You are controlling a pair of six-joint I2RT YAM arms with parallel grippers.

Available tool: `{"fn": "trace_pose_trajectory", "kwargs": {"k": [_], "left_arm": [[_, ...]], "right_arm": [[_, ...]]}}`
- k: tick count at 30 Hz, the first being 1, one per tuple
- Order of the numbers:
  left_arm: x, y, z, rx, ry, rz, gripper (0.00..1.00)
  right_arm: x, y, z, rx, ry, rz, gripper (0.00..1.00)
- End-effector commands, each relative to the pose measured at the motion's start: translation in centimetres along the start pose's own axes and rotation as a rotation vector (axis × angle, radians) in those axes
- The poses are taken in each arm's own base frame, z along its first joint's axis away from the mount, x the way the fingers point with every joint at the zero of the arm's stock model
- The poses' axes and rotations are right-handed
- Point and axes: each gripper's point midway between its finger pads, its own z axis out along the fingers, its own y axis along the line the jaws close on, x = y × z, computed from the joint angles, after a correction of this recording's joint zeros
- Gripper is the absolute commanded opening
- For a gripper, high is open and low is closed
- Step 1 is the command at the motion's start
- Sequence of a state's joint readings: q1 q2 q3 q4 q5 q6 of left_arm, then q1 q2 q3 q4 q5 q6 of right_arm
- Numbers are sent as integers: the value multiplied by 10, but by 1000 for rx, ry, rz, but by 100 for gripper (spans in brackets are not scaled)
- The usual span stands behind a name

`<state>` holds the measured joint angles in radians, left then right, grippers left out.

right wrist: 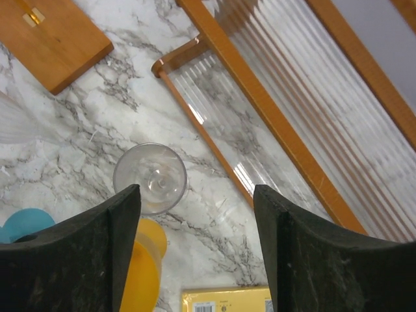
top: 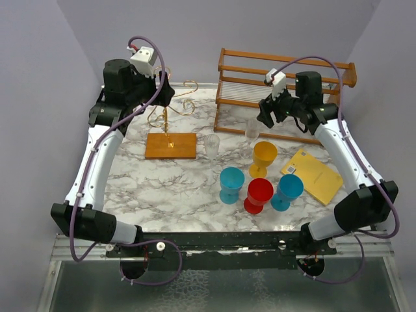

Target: Place the wine glass upside down on the wine glass rack

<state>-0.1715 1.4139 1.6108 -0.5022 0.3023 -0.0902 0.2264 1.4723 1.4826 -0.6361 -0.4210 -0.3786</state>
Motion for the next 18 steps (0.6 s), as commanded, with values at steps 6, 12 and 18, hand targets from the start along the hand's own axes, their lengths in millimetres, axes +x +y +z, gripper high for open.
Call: {"fn": "trace_pose_trajectory", "kwargs": {"k": [6,12,18], "left_arm": [[-29,-7,-30,9,-104,110,84],[-28,-3,-29,-6,-99,124,85],[-30,0,-27,-14,-93,130,85]], "right_arm": [[22,4,21,35,171,2,54],[29,7,32,21,227,3,43],[30,13,38,-7,254,-6,30]]}}
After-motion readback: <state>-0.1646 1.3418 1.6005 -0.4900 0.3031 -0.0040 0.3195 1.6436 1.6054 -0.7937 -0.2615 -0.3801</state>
